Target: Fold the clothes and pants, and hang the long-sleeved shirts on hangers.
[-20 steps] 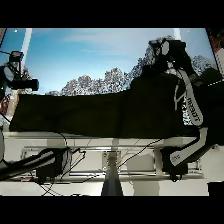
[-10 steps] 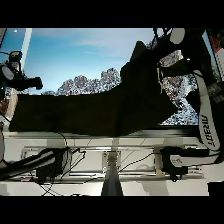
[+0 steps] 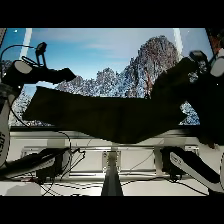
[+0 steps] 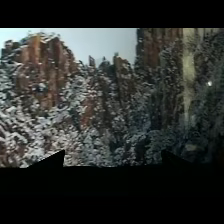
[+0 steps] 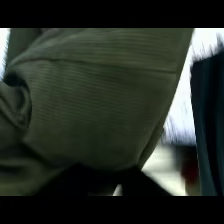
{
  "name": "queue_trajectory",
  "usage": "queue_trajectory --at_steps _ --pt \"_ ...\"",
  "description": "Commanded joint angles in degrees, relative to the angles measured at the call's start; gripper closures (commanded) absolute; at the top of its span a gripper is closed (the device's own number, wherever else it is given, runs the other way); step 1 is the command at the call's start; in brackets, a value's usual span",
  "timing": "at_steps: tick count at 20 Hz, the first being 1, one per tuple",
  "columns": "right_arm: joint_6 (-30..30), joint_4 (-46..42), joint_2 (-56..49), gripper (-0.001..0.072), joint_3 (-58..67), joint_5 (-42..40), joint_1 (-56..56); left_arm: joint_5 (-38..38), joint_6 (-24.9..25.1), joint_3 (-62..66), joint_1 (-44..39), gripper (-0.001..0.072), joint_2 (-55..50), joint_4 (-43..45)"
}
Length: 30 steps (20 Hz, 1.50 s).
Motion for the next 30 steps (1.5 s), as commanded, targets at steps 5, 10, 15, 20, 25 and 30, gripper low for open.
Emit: queue_trajectory --at_steps 5,10,15,20,25,30 --pt "1.05 3.5 3.91 0.0015 -6.95 -15.54 -8.24 0.2 1.49 0.07 -8.33 0.0021 -0.07 -4.0" --pt "4.52 11.91 -1.18 0.0018 -5.53 -40.92 -8.35 0.48 1.51 0.07 -8.31 0.0021 -0.07 -3.96" --pt "8.55 10.43 -18.34 0.0017 5.84 -43.67 -9.05 2.51 1.51 0.07 -8.31 0.0021 -0.07 -3.96" --pt "14.71 9.66 -32.79 0.0017 16.57 -42.36 -10.58 3.41 1.51 0.07 -8.31 0.0021 -0.09 -3.76" --pt "15.15 8.17 -42.53 0.0059 22.01 -43.21 -10.58 3.5 1.49 0.07 -8.31 0.002 -0.09 -3.78" --pt "16.76 5.29 -49.07 0.0204 27.87 -43.25 -10.58 3.5 1.49 0.04 -8.31 0.002 -0.09 -3.78"
